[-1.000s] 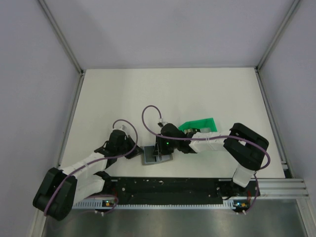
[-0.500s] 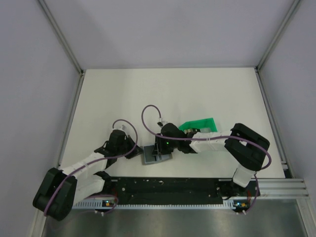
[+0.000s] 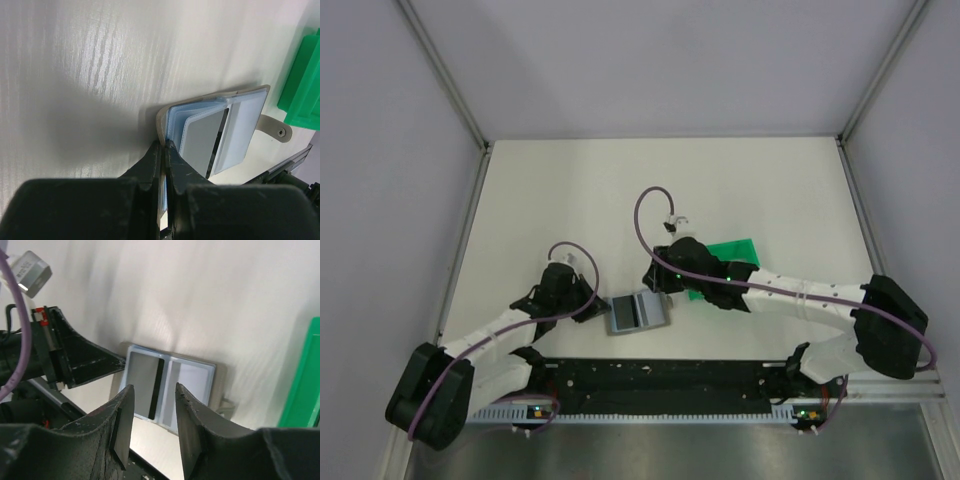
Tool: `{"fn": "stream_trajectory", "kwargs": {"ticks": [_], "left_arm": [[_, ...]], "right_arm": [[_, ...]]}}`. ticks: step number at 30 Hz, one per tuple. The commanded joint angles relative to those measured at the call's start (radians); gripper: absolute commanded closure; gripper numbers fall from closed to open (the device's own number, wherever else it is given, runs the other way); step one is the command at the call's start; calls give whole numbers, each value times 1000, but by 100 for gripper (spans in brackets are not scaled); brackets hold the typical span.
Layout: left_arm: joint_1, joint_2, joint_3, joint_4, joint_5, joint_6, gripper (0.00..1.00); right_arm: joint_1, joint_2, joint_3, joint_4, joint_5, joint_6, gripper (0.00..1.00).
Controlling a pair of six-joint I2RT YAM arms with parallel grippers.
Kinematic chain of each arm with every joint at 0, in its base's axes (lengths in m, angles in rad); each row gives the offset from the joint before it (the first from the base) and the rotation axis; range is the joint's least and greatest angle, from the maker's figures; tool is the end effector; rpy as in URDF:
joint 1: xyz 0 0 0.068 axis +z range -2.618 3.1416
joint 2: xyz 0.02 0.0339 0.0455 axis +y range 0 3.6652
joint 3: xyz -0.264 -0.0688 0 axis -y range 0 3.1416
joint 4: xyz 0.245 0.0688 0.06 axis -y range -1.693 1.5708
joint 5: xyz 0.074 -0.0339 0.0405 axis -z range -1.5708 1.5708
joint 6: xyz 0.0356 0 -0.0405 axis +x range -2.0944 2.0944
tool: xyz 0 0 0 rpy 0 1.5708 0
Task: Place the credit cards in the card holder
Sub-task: Insert the credit card into the card holder.
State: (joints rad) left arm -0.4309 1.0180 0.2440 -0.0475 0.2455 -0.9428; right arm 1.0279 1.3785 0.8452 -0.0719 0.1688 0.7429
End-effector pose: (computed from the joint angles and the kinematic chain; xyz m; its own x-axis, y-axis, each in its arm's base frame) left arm 0.1531 -0.0799 0.1304 -0.8404 -0.4776 -0.2562 -0.2119 0.7247 -0.6557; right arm 0.1605 0.2544 0.2377 -0.7391 0.0657 -0.6703 -0.3703 0.7917 0.4859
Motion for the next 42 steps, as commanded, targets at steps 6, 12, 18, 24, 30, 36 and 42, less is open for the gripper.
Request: {"fn": "stream_trajectory", "kwargs": {"ticks": [6,12,18,24,30,36,42], "left_arm": [[-2,-4,23,-40,-18,24,100],[-2,-9,15,-38,-18,18,100],[-2,-15,11,-32,-20,10,100],[-2,-7,11,-23,-14,7,100],[0,-4,9,-18,-12,4,100],[-2,-6,8,-15,-9,2,100],[-2,-7,9,-15,-9,2,100]], "right_arm": [[9,83,-11,96,-190,13,61],[9,231,15,181,-305,101,61],[9,309,38,198,-356,125,60],[9,353,38,241,-403,148,60],[9,366,48,285,-451,139,60],[9,364,49,305,-457,131,61],[11,327,45,302,-434,118,61]]}}
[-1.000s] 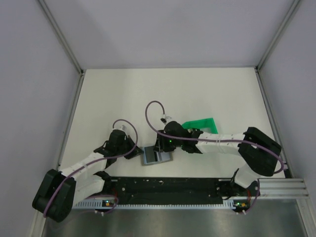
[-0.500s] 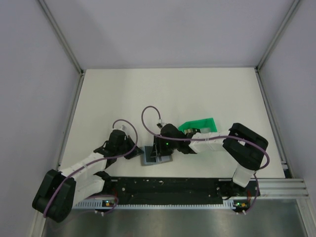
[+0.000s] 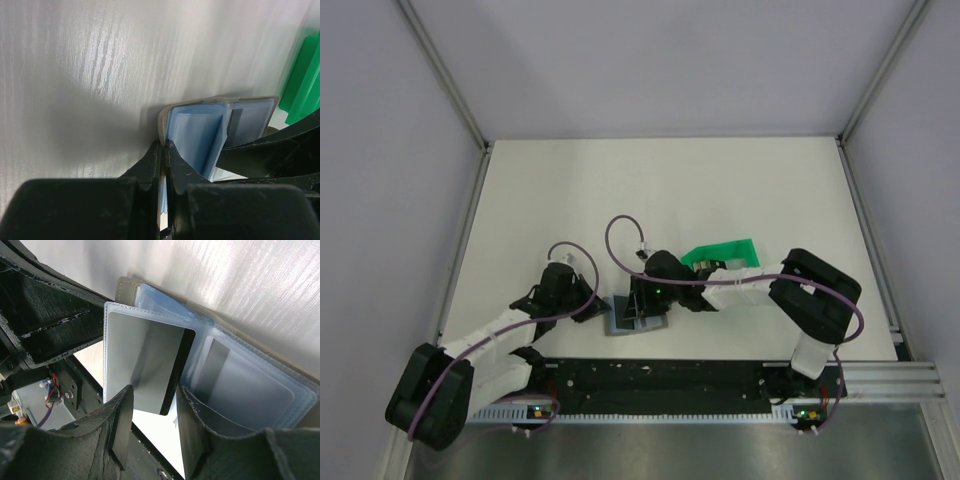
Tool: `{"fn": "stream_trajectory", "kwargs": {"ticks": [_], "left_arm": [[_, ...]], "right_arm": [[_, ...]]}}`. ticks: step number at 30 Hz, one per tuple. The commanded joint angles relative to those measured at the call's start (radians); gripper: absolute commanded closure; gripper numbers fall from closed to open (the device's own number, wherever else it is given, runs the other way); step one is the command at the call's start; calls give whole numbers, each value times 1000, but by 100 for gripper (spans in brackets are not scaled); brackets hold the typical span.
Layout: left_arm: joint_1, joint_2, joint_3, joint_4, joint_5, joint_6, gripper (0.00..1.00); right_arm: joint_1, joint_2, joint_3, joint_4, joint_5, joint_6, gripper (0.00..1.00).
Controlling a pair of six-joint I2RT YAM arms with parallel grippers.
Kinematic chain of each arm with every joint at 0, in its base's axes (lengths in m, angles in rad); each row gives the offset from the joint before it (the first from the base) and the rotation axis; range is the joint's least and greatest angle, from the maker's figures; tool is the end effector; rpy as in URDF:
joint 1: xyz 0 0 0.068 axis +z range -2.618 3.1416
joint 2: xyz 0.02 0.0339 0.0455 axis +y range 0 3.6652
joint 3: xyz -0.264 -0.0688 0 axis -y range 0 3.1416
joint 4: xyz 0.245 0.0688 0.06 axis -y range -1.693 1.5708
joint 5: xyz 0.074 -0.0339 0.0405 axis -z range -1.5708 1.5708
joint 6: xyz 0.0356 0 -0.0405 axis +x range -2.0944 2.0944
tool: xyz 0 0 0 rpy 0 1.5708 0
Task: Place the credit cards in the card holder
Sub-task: Insert the credit card into the card holder.
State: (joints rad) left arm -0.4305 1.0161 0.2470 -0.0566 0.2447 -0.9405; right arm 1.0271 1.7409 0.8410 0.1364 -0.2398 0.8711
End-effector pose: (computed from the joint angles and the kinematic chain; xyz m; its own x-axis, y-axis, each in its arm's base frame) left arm 0.1530 -0.0798 0.1309 -0.8414 -0.4761 -0.2558 -0.2130 0.7271 -0.6527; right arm 0.1699 0.2974 0.1440 -0.9342 -0.1090 -0.3396 -0.3189 0.6818 0.6584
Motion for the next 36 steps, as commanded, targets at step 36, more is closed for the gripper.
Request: {"fn": "stream_trajectory", "kwargs": {"ticks": [36], "left_arm": [[-2,-27,43,-63,-19,26,100]], "right_arm": [[41,-205,170,-555,527,-124,62]]}}
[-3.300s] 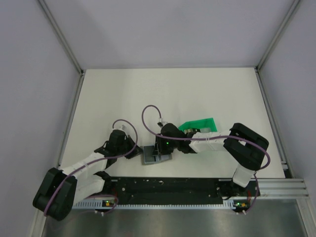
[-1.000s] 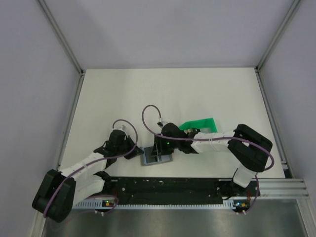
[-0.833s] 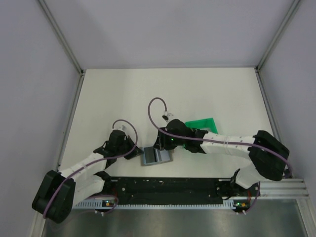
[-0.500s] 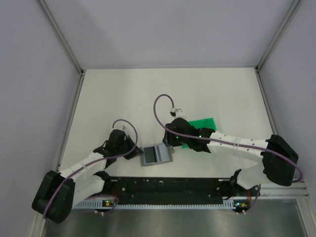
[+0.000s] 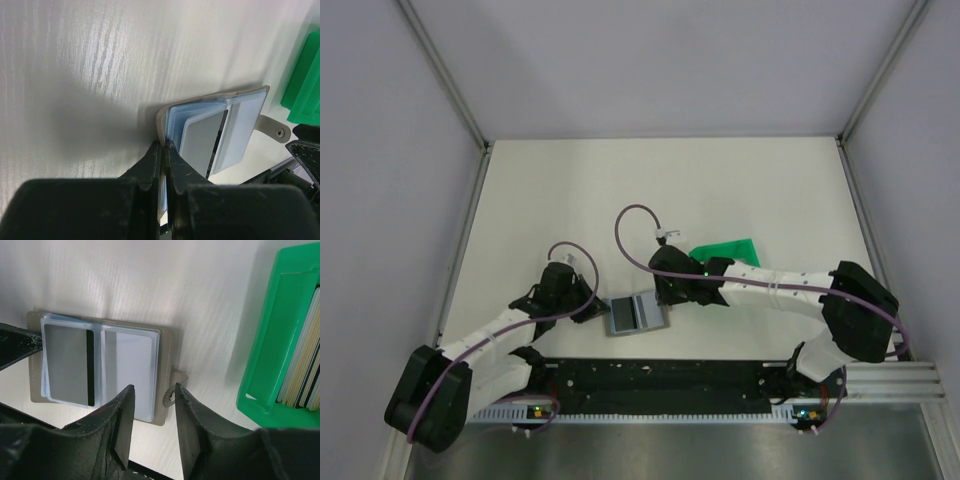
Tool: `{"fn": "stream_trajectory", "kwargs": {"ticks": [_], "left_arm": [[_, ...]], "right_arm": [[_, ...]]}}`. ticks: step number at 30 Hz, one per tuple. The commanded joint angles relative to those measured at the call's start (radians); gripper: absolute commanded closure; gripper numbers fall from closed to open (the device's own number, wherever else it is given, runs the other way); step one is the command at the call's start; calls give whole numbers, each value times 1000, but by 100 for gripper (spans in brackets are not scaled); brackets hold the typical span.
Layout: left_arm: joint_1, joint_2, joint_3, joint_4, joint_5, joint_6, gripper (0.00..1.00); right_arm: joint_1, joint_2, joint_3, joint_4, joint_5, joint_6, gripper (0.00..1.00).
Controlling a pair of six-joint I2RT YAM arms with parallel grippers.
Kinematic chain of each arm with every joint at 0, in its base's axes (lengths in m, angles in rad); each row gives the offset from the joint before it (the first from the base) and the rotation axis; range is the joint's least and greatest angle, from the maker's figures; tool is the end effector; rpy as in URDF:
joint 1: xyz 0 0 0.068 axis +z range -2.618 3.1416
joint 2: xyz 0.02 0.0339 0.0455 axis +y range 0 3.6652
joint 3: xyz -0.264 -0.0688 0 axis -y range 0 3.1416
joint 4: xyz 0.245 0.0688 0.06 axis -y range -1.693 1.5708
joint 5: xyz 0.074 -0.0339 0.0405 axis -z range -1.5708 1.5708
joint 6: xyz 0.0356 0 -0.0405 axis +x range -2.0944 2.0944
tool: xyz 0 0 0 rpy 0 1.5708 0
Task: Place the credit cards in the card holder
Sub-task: Insert the credit card into the card holder.
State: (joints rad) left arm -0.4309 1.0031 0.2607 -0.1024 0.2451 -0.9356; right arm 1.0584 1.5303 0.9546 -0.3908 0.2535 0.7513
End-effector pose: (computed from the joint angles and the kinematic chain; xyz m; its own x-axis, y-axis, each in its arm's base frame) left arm 0.1519 -0.0794 0.1335 -0.8472 -0.4700 -0.2478 -0.2197 0.7345 -0.6421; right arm 0.1593 0.2650 0.2050 -0.8231 -0.1154 -0.5561 -0.2902 0.9272 0.2370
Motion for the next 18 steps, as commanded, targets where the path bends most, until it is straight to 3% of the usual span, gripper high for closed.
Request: {"fn": "stream_trajectory", "kwargs": {"ticks": [1,9,18], "left_arm": [[-2,-14,29,-17,-20,21,100],[-2,-9,31,-14,-18,24,100],[-2,-8,29,-13,-17,23,100]], "right_arm": [[9,7,58,-34,36,-4,64],[11,14,50,-51,41,2,70],[12,39,55,-56,30,2,69]]}}
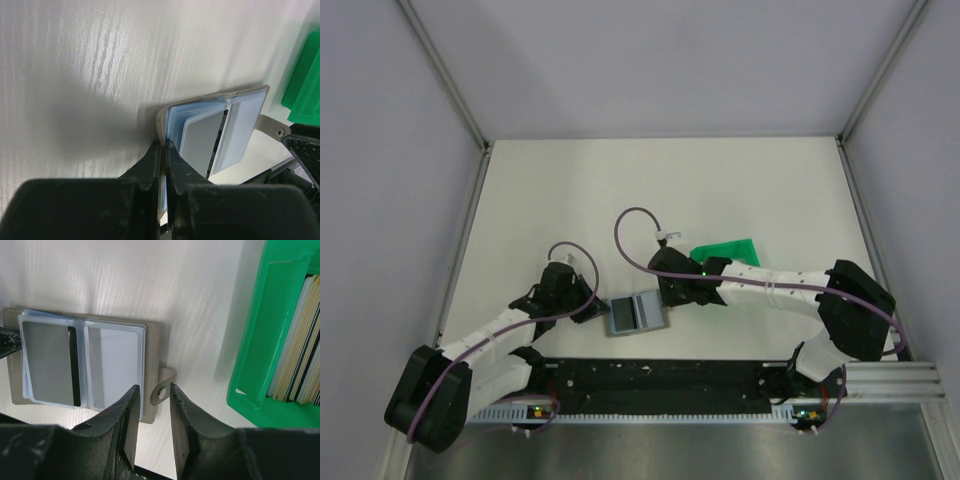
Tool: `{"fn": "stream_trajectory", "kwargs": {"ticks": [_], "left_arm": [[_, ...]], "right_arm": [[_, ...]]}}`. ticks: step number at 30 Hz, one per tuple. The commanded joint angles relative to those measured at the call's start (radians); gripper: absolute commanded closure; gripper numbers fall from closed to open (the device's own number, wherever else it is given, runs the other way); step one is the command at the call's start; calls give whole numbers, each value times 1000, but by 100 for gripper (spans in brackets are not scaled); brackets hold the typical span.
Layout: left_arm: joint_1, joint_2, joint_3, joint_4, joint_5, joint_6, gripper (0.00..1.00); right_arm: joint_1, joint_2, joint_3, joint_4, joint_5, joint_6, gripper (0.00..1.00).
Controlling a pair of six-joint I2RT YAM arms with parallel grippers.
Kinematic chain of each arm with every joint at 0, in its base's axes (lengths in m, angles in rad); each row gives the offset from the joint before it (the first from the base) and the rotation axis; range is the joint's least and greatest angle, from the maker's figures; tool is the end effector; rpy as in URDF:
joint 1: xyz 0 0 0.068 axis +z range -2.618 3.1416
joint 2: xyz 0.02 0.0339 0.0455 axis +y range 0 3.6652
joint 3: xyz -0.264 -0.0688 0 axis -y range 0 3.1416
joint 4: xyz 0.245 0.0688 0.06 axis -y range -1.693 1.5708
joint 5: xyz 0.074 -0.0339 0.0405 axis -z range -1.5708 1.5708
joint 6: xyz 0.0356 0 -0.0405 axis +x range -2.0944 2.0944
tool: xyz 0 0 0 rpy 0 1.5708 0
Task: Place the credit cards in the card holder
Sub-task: Insert the credit card into the card holder.
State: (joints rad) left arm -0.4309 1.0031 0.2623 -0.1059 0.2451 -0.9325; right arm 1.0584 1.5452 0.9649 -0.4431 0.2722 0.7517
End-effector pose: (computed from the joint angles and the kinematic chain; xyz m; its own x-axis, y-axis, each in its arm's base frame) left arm 0.1520 -0.0794 0.1337 -0.8483 -0.4675 -0.2487 -0.2182 0.7365 -0.6403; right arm 0.1590 0.2632 0.2008 -0.8322 -0.1379 -0.5370 -0.2773 0.9423 0.1877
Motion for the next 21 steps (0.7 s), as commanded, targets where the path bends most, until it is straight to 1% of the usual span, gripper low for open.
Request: {"fn": "stream_trajectory", "kwargs": {"ticks": [1,3,6,9,11,14,17,21], "left_arm": [[-2,-8,28,-9,-17,20,100],[0,-8,26,-9,-17,18,100],[-2,-6,26,-8,-17,18,100],[-2,-3,28,-6,-15,18,100],[0,-1,28,-5,-13,20,100],[-2,-3,28,-6,-13,18,100],[-2,-6,29,-8,-12,17,100],[-2,-17,51,-21,3,15,100]], "right_arm": [[12,26,46,-5,13,0,69],[12,27,46,-5,16,0,70],[14,21,46,-3,24,1,74],[14,19,46,-5,22,2,80],[12,18,44,-6,22,2,83],[12,13,38,-8,25,5,89],[14,7,32,-6,28,3,99],[12,-5,31,-8,30,8,100]]}}
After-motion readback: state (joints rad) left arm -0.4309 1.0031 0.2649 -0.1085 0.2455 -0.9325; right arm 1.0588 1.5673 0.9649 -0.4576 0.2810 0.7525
